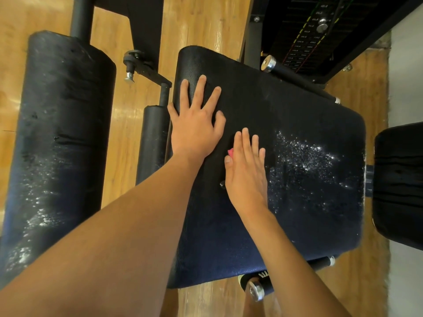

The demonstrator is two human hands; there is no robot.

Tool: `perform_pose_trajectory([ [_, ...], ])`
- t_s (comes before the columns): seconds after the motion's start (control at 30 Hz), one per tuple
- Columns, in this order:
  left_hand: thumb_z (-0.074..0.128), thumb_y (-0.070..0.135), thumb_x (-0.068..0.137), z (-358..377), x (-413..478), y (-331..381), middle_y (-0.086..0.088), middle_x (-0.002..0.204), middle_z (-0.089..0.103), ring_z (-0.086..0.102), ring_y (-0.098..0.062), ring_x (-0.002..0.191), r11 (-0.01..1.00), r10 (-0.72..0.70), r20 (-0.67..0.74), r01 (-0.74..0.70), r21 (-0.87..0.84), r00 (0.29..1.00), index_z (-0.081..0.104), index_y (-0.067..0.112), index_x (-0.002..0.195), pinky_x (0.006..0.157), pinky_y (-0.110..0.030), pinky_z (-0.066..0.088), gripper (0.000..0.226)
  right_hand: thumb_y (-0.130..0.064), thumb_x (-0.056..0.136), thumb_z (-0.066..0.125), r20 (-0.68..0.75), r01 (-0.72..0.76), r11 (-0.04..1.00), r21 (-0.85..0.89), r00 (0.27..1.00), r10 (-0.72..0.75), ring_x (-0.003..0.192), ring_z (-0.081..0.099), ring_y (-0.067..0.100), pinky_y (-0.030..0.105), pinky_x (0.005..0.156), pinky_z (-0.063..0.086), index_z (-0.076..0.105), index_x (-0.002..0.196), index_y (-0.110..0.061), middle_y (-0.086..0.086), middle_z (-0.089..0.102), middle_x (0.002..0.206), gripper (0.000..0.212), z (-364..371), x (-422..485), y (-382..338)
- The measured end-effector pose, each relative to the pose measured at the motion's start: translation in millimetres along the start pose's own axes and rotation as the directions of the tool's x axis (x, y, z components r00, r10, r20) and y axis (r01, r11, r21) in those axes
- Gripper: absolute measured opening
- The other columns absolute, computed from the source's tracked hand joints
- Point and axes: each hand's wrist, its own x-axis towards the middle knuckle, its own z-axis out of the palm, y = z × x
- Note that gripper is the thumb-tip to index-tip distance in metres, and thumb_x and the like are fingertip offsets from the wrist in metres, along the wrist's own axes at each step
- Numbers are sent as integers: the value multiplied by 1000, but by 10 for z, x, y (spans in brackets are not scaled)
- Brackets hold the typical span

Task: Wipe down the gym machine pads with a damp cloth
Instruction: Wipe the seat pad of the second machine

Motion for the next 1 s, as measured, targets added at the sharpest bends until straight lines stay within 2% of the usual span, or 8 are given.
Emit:
perform_pose_trajectory([
  [0.27,33,46,103,21,12,-11,2,171,16,3,-31,158,1000,5,-7,-4,9,1000,35,37,157,119,-69,16,55,-27,111,29,-39,-22,999,40,999,23,159,-5,25,39,127,-4,11,163,-12,4,2,172,57,-66,369,4],
  [0.47,31,47,103,2,-9,-4,2,171,15,2,-30,158,1000,-4,7,4,13,1000,34,37,158,120,-69,16,56,-30,110,23,-4,-1,999,33,1000,1,158,-7,23,37,128,-4,5,163,-15,2,-1,172,58,57,-126,35],
  [0.6,30,47,103,-19,-4,10,2,172,13,0,-30,158,1000,0,22,-1,19,1000,32,37,158,121,-68,13,56,-29,111,28,27,-7,998,55,1000,5,157,-9,21,37,127,-4,5,162,-14,2,1,171,58,113,-447,46],
  [0.7,31,47,103,-18,5,-16,2,171,14,1,-31,158,1000,-1,15,0,18,1000,33,37,158,121,-68,13,56,-30,111,27,52,23,998,59,998,-26,156,-15,19,35,127,-8,-4,158,-17,1,-4,171,58,106,-455,54],
  [0.83,31,46,103,3,10,-13,2,171,15,2,-31,158,1000,2,5,-2,11,1000,34,36,157,120,-69,14,56,-29,111,25,58,37,999,33,998,-39,156,-15,20,34,126,-12,6,163,-13,1,-4,171,57,51,-294,65],
  [1.0,31,46,103,11,1,-8,2,171,15,2,-31,158,1000,1,5,-1,18,1000,34,36,157,120,-69,16,55,-30,111,24,12,-14,999,38,1000,13,157,-13,20,34,126,-11,6,163,-14,0,-5,171,57,109,-266,31],
])
